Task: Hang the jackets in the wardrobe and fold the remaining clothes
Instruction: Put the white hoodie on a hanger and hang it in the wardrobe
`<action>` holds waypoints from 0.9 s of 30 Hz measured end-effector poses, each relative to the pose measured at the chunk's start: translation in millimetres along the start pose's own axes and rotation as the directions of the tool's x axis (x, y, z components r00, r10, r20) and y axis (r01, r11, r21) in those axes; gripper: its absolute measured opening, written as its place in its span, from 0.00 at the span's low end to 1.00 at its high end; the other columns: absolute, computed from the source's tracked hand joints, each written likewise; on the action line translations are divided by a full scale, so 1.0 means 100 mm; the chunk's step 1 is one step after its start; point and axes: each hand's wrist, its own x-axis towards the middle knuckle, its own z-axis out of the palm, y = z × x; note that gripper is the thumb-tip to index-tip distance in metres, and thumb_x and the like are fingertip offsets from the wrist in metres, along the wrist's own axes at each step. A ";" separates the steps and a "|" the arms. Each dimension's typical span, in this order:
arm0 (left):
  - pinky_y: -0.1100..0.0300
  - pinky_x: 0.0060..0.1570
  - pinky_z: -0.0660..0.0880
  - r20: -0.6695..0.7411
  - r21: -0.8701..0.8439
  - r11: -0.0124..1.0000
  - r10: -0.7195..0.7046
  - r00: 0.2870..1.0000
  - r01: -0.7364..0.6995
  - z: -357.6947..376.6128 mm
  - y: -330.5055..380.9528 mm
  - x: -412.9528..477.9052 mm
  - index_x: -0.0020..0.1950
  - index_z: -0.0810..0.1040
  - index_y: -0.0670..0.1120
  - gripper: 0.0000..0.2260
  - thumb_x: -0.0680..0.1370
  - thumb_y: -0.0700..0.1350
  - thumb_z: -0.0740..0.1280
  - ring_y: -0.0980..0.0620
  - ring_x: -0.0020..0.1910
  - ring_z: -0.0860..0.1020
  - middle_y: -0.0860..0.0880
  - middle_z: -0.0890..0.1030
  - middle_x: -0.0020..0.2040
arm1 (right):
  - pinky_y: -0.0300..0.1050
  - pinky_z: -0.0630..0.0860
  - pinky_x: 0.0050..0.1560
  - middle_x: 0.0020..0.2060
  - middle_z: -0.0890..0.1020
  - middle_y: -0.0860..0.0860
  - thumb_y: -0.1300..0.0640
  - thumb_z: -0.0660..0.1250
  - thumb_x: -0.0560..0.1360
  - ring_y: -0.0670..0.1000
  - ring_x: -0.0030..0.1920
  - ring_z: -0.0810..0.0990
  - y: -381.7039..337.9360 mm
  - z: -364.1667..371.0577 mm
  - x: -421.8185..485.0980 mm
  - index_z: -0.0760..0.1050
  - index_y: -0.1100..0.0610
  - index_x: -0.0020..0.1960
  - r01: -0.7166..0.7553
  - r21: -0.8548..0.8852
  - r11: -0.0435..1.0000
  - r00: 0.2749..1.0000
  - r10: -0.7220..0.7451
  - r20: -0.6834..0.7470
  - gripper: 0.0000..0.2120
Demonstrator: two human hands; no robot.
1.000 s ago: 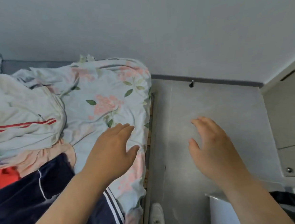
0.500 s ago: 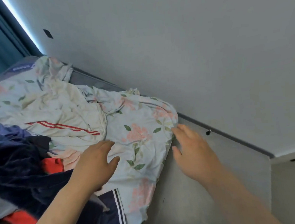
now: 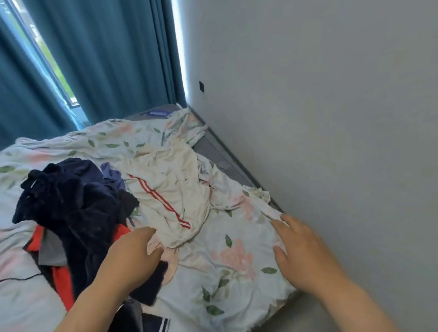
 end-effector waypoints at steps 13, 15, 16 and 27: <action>0.57 0.67 0.66 -0.033 -0.126 0.938 -0.331 0.943 0.324 0.42 0.25 -0.17 0.75 0.68 0.48 0.24 0.79 0.52 0.65 0.52 0.70 0.70 0.52 0.71 0.73 | 0.42 0.56 0.74 0.78 0.57 0.48 0.48 0.58 0.82 0.49 0.77 0.58 0.48 0.14 0.98 0.56 0.49 0.79 0.238 0.027 0.971 0.947 -0.238 0.217 0.27; 0.57 0.69 0.66 -0.014 -0.175 0.924 -0.347 0.938 0.340 0.50 0.17 -0.09 0.76 0.66 0.49 0.26 0.79 0.52 0.65 0.53 0.72 0.68 0.53 0.70 0.74 | 0.43 0.56 0.74 0.78 0.58 0.48 0.48 0.58 0.82 0.49 0.76 0.58 0.43 0.26 1.13 0.56 0.49 0.79 0.245 0.030 0.969 0.937 -0.245 0.248 0.27; 0.57 0.69 0.66 0.004 -0.192 0.920 -0.348 0.937 0.343 0.54 0.13 -0.03 0.76 0.66 0.49 0.25 0.79 0.52 0.65 0.53 0.72 0.68 0.53 0.70 0.74 | 0.43 0.56 0.74 0.78 0.57 0.48 0.48 0.58 0.82 0.49 0.77 0.58 0.40 0.33 1.21 0.56 0.49 0.79 0.245 0.033 0.969 0.933 -0.245 0.264 0.27; 0.53 0.62 0.71 0.128 -0.303 0.842 -0.429 0.894 0.447 1.40 -0.28 1.17 0.68 0.73 0.48 0.18 0.79 0.50 0.65 0.47 0.65 0.74 0.47 0.74 0.70 | 0.47 0.59 0.74 0.77 0.61 0.53 0.53 0.60 0.81 0.54 0.76 0.60 0.28 1.47 2.33 0.60 0.53 0.78 0.344 0.032 0.939 0.833 -0.321 0.450 0.27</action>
